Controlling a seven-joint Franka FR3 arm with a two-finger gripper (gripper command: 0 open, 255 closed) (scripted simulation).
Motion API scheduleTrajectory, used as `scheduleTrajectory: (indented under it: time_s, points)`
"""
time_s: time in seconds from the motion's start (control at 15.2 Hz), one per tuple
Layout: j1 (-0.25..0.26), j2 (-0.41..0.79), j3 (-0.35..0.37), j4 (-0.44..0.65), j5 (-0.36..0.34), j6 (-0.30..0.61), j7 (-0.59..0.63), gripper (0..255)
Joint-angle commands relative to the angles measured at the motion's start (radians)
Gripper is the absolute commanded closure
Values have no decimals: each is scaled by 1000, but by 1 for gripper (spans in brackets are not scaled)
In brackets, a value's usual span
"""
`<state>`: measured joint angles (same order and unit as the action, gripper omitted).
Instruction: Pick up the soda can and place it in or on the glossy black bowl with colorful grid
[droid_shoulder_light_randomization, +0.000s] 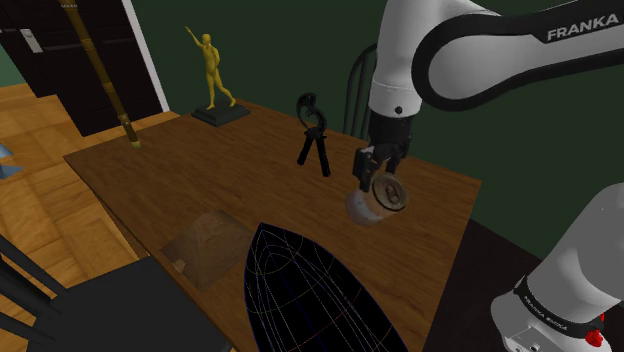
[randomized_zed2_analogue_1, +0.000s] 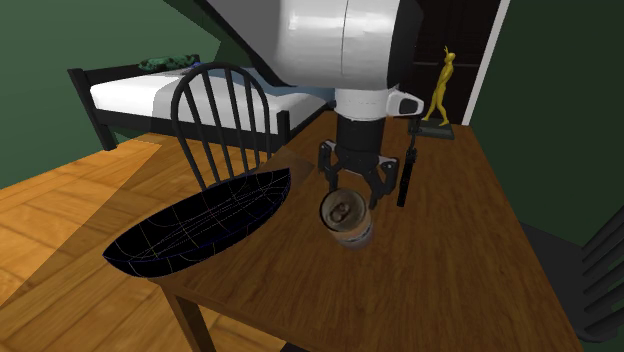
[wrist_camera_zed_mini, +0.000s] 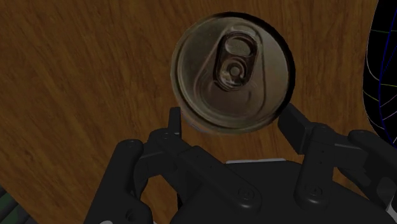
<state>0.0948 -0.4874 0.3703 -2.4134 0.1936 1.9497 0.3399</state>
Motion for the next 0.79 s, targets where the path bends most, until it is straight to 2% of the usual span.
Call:
scheduleTrajectory:
  time_s: [0.0,0.73]
  points:
    - [0,-8,-4,21,-1,-29,1,255]
    - [-6,-22,-25,158,-15,-179,4,255]
